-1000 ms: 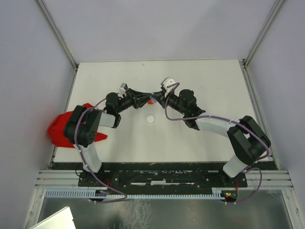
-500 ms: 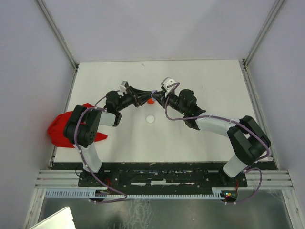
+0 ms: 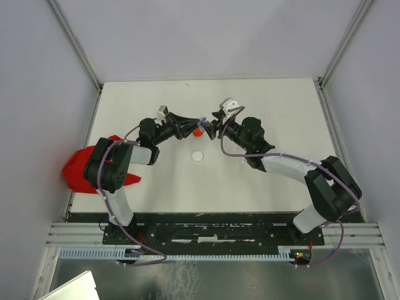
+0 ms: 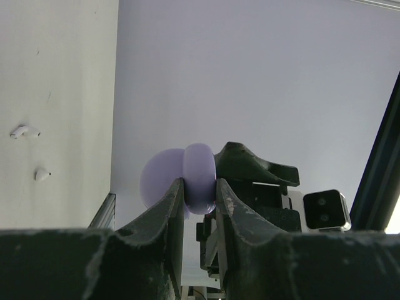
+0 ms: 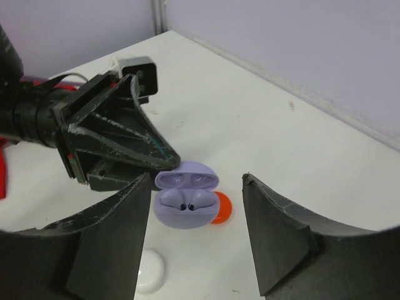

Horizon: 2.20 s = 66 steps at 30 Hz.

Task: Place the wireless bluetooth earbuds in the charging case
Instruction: Place the earbud in the charging case, then close the charging case.

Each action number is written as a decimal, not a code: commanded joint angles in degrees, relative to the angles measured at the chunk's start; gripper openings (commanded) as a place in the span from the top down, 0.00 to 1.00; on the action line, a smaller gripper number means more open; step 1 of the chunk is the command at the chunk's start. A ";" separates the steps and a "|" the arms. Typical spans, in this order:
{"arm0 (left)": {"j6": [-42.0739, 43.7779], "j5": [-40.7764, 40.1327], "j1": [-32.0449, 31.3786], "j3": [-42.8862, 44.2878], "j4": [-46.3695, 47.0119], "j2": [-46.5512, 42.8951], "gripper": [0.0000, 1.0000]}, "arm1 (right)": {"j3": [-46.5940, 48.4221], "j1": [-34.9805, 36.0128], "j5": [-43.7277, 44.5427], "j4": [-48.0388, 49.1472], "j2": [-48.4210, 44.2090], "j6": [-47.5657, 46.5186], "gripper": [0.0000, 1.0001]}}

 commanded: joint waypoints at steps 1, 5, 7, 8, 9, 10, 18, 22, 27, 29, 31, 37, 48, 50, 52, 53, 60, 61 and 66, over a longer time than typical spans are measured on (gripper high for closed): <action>-1.63 -2.79 -0.09 1.43 2.50 -0.22 0.97 | 0.42 -1.12 7.25 -0.93 -7.11 2.49 0.31; -3.74 -7.37 -0.15 0.62 3.07 -0.43 0.97 | 3.83 -1.15 15.77 -18.99 -10.37 2.99 0.28; -5.05 -10.64 -0.15 -0.26 2.49 -1.24 0.97 | 4.63 -1.18 16.96 -24.66 -11.05 1.51 0.26; -5.93 -12.58 -0.25 -0.79 2.08 -1.76 0.97 | 4.34 -1.24 17.46 -25.76 -11.22 0.68 0.26; -6.67 -14.35 -0.41 -1.23 1.53 -2.29 0.97 | 3.67 -1.24 17.95 -25.80 -10.98 0.04 0.25; -7.15 -16.08 -0.63 -1.51 0.67 -2.83 0.97 | 2.75 -1.24 18.77 -25.09 -10.57 -0.17 0.23; -11.11 -25.43 -4.68 -0.65 -10.21 -7.07 0.97 | 0.49 0.84 22.69 -17.20 -3.16 -4.87 0.01; -13.28 -27.48 -7.08 -0.24 -13.35 -8.26 0.97 | 3.21 2.86 24.77 -15.52 1.34 -7.67 0.01; -13.88 -28.49 -8.65 0.13 -16.03 -9.11 0.97 | 6.17 4.58 26.68 -13.06 5.52 -9.19 0.00; -13.85 -28.50 -8.87 0.11 -16.45 -9.29 0.97 | 6.79 4.96 27.32 -11.80 6.36 -9.39 0.01; -13.86 -28.47 -8.99 -0.21 -16.48 -9.35 0.97 | 7.39 5.16 28.11 -11.06 6.92 -9.56 0.01; -13.90 -27.47 -9.05 -1.09 -16.52 -9.51 0.97 | 8.07 5.42 30.57 -9.59 8.63 -11.31 0.00; -13.62 -25.86 -8.93 -2.97 -16.40 -9.24 0.97 | 7.51 5.41 34.27 -7.81 8.83 -14.47 0.00; -13.61 -25.64 -8.95 -3.42 -16.06 -9.03 0.97 | 7.39 5.35 34.68 -7.70 8.61 -15.30 0.00; -13.55 -25.82 -8.87 -4.12 -15.95 -8.99 0.97 | 7.19 5.35 35.01 -7.76 8.29 -16.10 0.01; -13.38 -25.81 -8.82 -4.35 -15.95 -9.03 0.97 | 7.01 5.33 35.18 -7.74 8.11 -16.36 0.01; -11.46 -25.24 -8.10 -4.57 -16.56 -8.72 0.97 | 5.69 5.35 36.47 -7.58 6.04 -17.57 0.00; -11.16 -25.20 -7.95 -4.57 -16.51 -8.61 0.97 | 5.58 5.33 36.62 -7.79 5.60 -17.68 0.00; -6.64 -24.03 -5.22 -4.10 -16.86 -7.86 0.97 | 6.38 4.67 41.32 -16.90 1.83 -11.90 0.00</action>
